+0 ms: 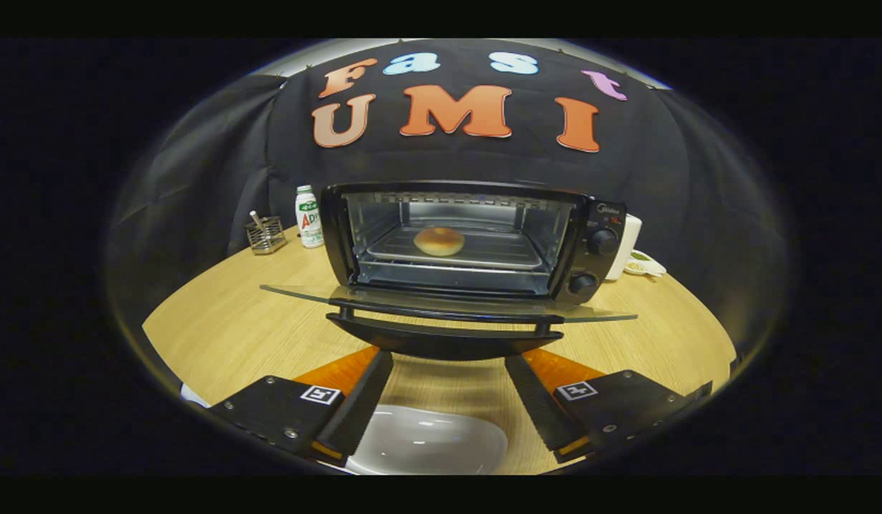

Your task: Open the toaster oven, put the food inside, and close the toaster oven door.

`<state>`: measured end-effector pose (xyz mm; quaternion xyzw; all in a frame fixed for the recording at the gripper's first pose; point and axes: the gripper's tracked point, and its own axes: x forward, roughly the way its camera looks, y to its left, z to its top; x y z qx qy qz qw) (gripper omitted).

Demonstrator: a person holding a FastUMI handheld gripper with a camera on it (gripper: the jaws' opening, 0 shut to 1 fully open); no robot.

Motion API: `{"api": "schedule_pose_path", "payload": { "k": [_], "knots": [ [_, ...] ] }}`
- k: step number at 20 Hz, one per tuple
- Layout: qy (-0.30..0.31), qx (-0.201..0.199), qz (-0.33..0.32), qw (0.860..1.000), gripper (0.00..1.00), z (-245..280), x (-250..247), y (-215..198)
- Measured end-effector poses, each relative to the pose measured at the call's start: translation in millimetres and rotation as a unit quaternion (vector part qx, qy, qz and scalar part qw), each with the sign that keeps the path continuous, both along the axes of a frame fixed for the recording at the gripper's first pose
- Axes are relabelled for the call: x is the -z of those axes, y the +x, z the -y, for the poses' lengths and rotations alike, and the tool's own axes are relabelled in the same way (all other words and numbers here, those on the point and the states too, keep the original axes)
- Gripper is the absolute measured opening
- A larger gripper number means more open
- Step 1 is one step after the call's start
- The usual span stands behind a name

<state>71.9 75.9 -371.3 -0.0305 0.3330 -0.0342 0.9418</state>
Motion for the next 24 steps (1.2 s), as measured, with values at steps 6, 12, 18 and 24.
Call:
{"api": "schedule_pose_path", "payload": {
  "k": [6,12,18,24],
  "knots": [
    [0.012,0.009,0.032,0.999,0.94,0,-12,47],
    [-0.024,0.007,0.063,0.998,0.94,4,-26,85],
    [-0.034,-0.01,0.118,0.992,0.94,-10,-59,120],
    [0.007,-0.013,0.112,0.994,0.94,-16,-68,102]
  ]
}}
